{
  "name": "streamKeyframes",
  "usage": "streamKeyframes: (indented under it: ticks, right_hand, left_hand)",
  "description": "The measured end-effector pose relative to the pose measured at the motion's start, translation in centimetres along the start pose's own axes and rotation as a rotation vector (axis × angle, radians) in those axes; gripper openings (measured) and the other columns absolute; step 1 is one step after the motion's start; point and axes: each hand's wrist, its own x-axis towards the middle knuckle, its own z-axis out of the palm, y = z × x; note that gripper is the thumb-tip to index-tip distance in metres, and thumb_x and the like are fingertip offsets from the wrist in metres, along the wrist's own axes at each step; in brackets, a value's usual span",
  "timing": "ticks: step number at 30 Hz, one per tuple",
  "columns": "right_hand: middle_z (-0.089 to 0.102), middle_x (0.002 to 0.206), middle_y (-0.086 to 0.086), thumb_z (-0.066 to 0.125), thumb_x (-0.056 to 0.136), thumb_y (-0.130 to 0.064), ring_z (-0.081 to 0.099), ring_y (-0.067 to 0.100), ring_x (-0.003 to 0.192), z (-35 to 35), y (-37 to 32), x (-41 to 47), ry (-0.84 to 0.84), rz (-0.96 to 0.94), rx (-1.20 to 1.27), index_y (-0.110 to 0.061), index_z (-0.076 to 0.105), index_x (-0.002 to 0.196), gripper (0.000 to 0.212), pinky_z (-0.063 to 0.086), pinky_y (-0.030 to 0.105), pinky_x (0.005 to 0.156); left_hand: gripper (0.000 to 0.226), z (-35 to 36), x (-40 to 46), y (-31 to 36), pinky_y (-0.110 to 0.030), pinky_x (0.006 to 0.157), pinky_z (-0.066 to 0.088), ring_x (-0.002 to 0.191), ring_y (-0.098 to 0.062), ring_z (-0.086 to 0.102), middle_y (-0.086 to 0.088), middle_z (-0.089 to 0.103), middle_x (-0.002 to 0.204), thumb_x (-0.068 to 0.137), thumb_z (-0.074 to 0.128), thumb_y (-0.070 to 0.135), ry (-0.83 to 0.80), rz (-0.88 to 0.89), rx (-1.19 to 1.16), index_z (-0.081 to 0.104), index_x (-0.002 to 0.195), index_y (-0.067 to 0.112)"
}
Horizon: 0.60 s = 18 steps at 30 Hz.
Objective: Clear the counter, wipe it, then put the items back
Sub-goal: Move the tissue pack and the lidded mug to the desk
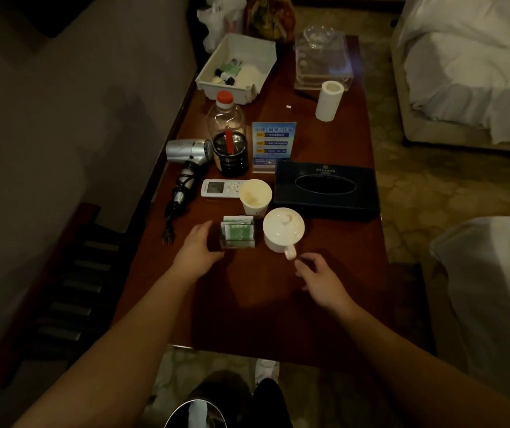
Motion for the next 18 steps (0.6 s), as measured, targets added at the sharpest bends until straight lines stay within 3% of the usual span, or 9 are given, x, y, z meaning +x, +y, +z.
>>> streamKeyframes:
  ticks: [4, 6, 9, 11, 14, 18]
  right_hand:
    - [0.057, 0.12, -0.003, 0.048, 0.095, -0.042, 0.056, 0.014, 0.106, -1.0, 1.1, -3.1, 0.042, -0.05, -0.079, -0.029, 0.049, 0.128, 0.036, 0.049, 0.033, 0.089]
    - [0.059, 0.114, -0.002, 0.048, 0.096, -0.04, 0.057, 0.014, 0.099, -1.5, 1.6, -5.2, 0.045, -0.07, -0.112, -0.027, 0.051, 0.127, 0.034, 0.048, 0.03, 0.082]
    - [0.06, 0.104, -0.005, 0.047, 0.097, -0.037, 0.059, 0.012, 0.089, -2.1, 2.6, -8.8, 0.036, -0.106, -0.196, -0.025, 0.053, 0.124, 0.031, 0.048, 0.026, 0.073]
    - [0.058, 0.104, -0.008, 0.047, 0.097, -0.036, 0.056, 0.008, 0.088, -2.4, 3.3, -11.2, 0.009, -0.142, -0.274, -0.025, 0.054, 0.124, 0.03, 0.045, 0.024, 0.071]
    - [0.054, 0.115, -0.007, 0.048, 0.097, -0.037, 0.051, 0.01, 0.096, -2.6, 4.3, -14.8, -0.041, -0.196, -0.368, -0.024, 0.053, 0.123, 0.03, 0.041, 0.026, 0.079]
    - [0.053, 0.121, -0.004, 0.049, 0.096, -0.039, 0.052, 0.012, 0.101, -1.8, 4.7, -19.5, -0.114, -0.287, -0.496, -0.025, 0.054, 0.121, 0.029, 0.042, 0.028, 0.081]
  left_hand:
    - [0.065, -0.7, -4.6, -0.2, -0.039, 0.103, 0.044, 0.133, -0.02, 0.04, 0.0, 0.036, 0.149, 0.088, 0.067, 0.021, 0.138, -0.043, -0.066, 0.037, 0.145, 0.021]
    - [0.054, -1.1, -7.7, -0.4, -0.031, 0.086, 0.052, 0.119, -0.018, 0.051, 0.001, 0.04, 0.143, 0.091, 0.063, 0.027, 0.2, -0.051, -0.124, 0.042, 0.141, 0.022]
    - [0.046, -1.4, -13.2, -0.8, -0.022, 0.067, 0.046, 0.1, -0.008, 0.052, 0.004, 0.045, 0.136, 0.093, 0.059, 0.035, 0.264, -0.044, -0.13, 0.047, 0.136, 0.024]
    - [0.044, -1.3, -17.1, -1.4, -0.022, 0.07, 0.044, 0.101, -0.005, 0.049, 0.006, 0.047, 0.134, 0.093, 0.058, 0.038, 0.285, -0.056, -0.111, 0.049, 0.134, 0.025]
    - [0.043, -1.5, -23.7, -2.4, -0.025, 0.079, 0.045, 0.104, -0.006, 0.048, 0.006, 0.048, 0.132, 0.094, 0.055, 0.04, 0.305, -0.09, -0.087, 0.05, 0.134, 0.024]
    - [0.038, -1.6, -32.9, -4.7, -0.019, 0.076, 0.044, 0.101, -0.006, 0.051, 0.007, 0.049, 0.125, 0.095, 0.054, 0.036, 0.35, -0.093, -0.08, 0.053, 0.13, 0.022]
